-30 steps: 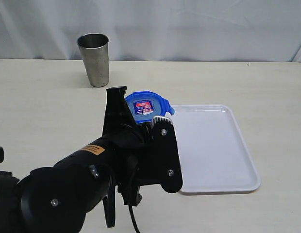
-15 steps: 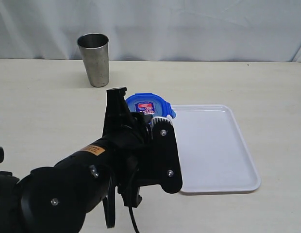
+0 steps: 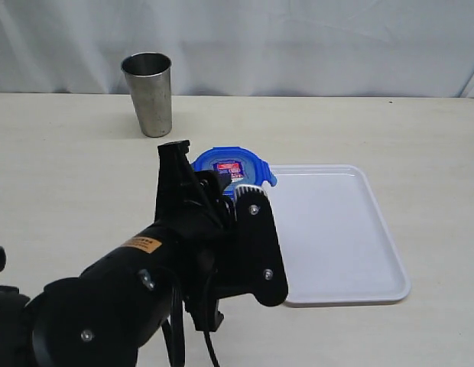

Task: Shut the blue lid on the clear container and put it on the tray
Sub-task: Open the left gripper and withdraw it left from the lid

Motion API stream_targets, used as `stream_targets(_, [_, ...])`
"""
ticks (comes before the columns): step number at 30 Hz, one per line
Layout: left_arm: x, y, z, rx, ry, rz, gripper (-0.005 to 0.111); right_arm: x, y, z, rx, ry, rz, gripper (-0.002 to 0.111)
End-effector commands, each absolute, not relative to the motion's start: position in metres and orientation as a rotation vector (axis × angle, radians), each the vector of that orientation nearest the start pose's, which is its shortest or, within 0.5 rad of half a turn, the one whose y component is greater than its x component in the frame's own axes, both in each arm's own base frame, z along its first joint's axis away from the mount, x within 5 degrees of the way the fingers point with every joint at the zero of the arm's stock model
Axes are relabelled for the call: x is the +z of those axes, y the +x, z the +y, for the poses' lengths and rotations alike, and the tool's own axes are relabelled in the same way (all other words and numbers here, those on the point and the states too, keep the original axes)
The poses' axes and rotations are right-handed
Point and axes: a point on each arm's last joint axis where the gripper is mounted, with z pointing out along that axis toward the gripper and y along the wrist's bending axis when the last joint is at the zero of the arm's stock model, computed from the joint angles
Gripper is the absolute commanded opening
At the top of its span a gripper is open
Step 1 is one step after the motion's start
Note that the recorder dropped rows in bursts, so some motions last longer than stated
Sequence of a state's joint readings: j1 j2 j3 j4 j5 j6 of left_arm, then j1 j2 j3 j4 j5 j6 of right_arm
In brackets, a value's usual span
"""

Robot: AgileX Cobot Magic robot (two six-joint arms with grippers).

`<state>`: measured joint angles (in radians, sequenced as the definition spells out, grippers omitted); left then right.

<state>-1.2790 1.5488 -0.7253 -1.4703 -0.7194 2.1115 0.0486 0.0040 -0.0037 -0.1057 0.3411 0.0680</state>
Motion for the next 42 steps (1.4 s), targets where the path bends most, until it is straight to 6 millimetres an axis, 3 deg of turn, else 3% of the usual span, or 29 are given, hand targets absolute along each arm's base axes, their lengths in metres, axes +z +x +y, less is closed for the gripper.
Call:
stream_targets(1, [0.213,0.125,-0.261,0.431,1.486,1.458,0.061,0.183,0.054,-0.001,-0.03,-0.052,1.822,0.005])
stream_targets(10, [0.22,0.123,-0.253,0.521,1.395,1.491,0.058,0.183,0.054,-0.001,-0.03,-0.052,1.822,0.005])
stream_targets(14, [0.233,0.121,-0.25,0.467,1.368,1.475,0.039,0.183,0.054,-0.001,-0.03,-0.052,1.822,0.005])
stream_targets(22, [0.281,0.117,-0.229,0.247,1.266,1.428,0.008,0.183,0.054,-0.001,-0.03,-0.052,1.822,0.005])
stream_targets(24, [0.289,0.126,-0.219,0.192,1.218,1.46,0.0,0.183,0.054,-0.001,-0.03,-0.052,1.822,0.005])
stream_targets(28, [0.295,0.149,-0.204,0.015,1.138,1.539,0.0,0.183,0.054,-0.001,-0.03,-0.052,1.822,0.005])
stream_targets(35, [0.295,0.186,-0.174,-0.387,1.163,1.57,0.0,0.183,0.054,-0.001,-0.03,-0.052,1.822,0.005])
stream_targets(42, [0.305,0.215,-0.125,-0.568,1.041,1.495,0.0,0.183,0.054,-0.001,-0.03,-0.052,1.822,0.005])
